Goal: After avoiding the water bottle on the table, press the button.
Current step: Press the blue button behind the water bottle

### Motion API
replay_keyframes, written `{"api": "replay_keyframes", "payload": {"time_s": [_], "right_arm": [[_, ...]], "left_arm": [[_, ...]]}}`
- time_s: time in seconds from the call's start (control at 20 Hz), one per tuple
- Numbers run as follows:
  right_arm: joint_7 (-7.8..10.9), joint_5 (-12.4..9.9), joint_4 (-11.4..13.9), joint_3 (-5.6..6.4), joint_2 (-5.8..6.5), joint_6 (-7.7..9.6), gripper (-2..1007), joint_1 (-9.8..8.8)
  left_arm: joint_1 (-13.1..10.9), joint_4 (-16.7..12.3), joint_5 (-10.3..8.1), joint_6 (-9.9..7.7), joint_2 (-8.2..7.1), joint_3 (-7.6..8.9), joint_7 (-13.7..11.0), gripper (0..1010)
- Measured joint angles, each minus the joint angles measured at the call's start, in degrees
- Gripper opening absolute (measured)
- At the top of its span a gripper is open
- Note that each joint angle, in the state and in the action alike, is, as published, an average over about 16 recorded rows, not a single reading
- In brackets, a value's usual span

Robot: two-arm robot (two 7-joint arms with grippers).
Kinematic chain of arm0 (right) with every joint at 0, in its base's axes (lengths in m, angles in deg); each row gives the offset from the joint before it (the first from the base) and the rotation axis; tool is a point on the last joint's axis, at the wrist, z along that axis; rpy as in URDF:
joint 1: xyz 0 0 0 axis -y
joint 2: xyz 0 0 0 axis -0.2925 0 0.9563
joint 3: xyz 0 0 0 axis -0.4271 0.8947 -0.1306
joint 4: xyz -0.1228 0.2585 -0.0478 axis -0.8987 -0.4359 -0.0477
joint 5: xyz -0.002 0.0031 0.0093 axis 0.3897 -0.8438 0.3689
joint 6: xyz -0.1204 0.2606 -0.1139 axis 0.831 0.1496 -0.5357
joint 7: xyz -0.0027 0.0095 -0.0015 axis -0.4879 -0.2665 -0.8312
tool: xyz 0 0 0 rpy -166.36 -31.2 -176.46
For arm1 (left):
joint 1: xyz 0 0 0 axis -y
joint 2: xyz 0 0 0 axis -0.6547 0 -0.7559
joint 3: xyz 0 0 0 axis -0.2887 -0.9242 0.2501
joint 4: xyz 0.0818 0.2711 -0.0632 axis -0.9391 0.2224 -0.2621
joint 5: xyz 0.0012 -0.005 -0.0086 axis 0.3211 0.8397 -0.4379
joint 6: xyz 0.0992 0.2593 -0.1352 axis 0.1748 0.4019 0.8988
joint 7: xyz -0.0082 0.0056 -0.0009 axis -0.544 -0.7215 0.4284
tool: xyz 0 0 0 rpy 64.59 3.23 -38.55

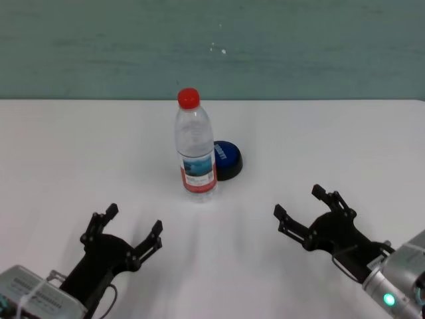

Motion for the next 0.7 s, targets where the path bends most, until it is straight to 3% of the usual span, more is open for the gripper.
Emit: {"api": "replay_keyframes", "payload": {"time_s": [0.7], "right_arm": [[-0.90, 1.46, -0.35, -0.31, 0.23, -0.08, 1004, 0.21]], "left_arm": [[0.00, 0.00, 0.00, 0.00, 0.00, 0.00, 0.00, 1000]]}}
